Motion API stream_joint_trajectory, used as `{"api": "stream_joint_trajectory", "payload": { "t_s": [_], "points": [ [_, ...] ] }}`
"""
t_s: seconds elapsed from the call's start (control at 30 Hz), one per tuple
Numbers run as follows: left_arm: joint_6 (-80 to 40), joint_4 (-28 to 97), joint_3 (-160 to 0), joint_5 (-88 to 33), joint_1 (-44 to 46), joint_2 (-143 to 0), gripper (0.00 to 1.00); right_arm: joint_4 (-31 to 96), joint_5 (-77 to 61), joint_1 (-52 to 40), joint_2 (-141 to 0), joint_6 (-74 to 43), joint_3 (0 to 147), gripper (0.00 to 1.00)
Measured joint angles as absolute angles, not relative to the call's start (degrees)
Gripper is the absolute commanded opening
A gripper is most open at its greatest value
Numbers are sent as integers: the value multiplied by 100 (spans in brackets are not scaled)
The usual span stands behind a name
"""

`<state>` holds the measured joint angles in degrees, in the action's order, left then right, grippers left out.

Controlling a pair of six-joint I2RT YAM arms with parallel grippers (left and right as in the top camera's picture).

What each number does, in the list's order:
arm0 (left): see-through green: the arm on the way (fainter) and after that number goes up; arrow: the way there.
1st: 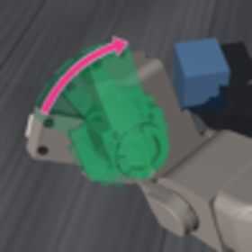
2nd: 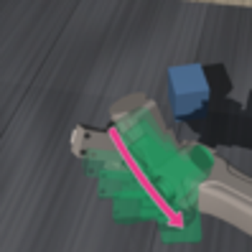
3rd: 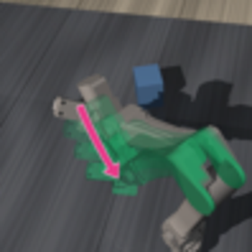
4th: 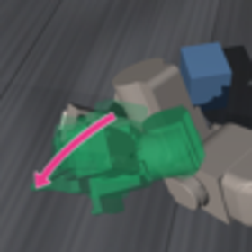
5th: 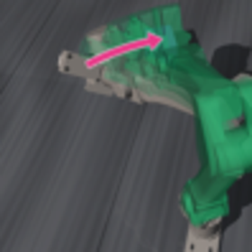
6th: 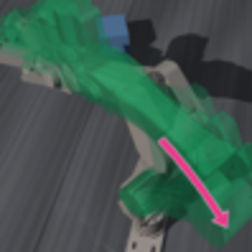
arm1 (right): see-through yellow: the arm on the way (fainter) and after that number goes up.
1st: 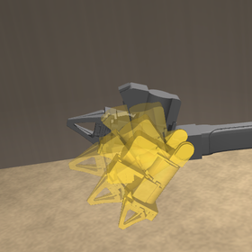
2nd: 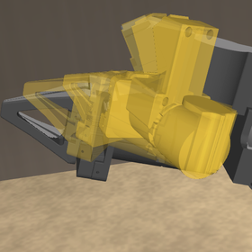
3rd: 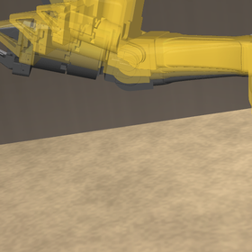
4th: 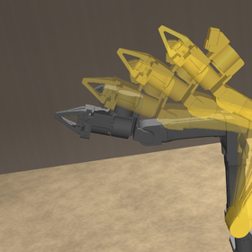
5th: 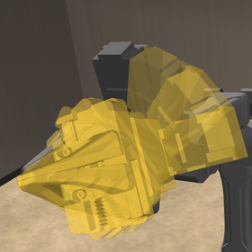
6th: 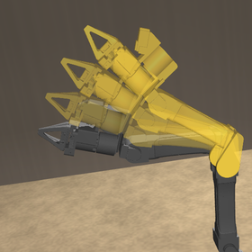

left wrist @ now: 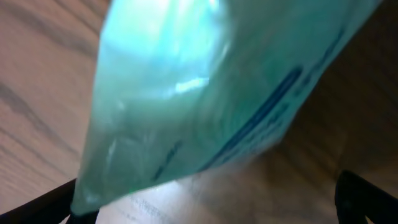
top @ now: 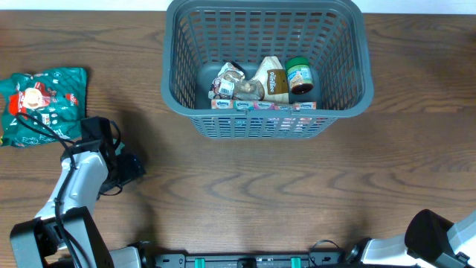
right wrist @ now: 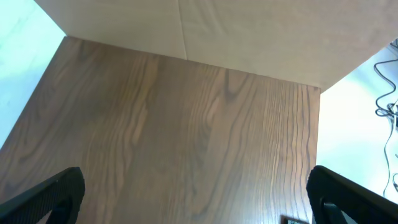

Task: Pack container
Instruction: 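Withdraw the left gripper and move it to the light-green wipes pack, then close the left gripper on the wipes pack and lift it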

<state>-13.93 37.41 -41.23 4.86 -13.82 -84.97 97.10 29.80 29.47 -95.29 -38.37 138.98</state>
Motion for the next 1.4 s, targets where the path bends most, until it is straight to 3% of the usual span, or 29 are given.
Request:
{"api": "stream_joint_trajectory", "payload": {
  "t_s": [0.27,0.9,1.4],
  "points": [
    [-1232,4134,-4571,486,-1382,-8497,99,9708,2980,2947,-9529,-3837,13898,99],
    [-27,3275,-4831,519,-1382,-8497,98,9710,2980,2947,-9529,-3839,13898,99],
    [132,3011,-4831,633,-1382,-9212,98,9710,2980,2947,-9529,-3837,13898,99]
  ]
}}
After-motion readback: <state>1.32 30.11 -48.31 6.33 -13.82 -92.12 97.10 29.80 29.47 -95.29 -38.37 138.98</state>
